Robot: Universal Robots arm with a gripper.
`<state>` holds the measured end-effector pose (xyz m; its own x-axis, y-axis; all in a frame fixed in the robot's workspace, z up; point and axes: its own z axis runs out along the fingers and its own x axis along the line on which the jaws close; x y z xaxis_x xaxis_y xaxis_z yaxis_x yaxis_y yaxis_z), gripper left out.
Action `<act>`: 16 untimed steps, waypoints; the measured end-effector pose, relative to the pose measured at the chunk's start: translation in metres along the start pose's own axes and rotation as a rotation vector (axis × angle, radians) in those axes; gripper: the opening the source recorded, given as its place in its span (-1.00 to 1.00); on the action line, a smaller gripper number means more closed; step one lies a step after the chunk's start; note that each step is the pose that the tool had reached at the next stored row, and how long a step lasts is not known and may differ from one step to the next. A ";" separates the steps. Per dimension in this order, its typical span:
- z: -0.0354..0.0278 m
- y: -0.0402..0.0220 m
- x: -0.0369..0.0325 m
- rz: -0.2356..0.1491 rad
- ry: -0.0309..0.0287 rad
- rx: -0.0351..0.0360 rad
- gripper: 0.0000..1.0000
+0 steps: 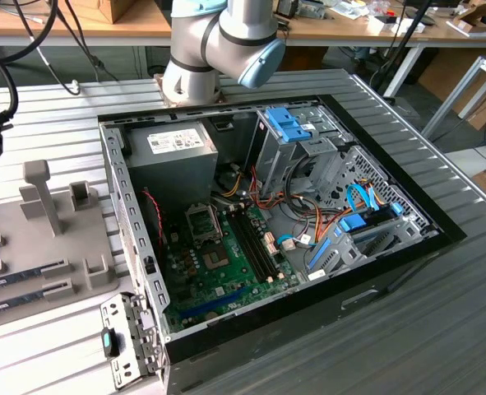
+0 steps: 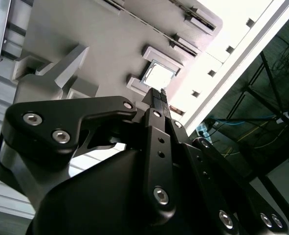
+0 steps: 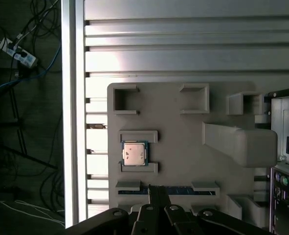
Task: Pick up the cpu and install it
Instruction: 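Pick up the cpu and move it towards the insertion slot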
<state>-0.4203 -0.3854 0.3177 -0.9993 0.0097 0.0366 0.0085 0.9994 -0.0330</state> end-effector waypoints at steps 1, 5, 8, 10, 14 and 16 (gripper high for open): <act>0.0002 0.0000 -0.0001 0.000 -0.0001 0.0000 -0.79; 0.0014 0.0001 -0.0004 0.000 0.0000 0.0000 -0.79; 0.0026 0.0001 -0.0007 0.000 0.0000 0.0000 -0.79; 0.0034 0.0001 -0.0010 0.000 0.0000 0.0000 -0.79; 0.0049 0.0002 -0.0013 0.000 0.0001 0.0001 -0.79; 0.0060 0.0002 -0.0014 0.000 0.0000 0.0000 -0.79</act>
<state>-0.4191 -0.3854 0.3116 -0.9993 0.0098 0.0366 0.0086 0.9994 -0.0330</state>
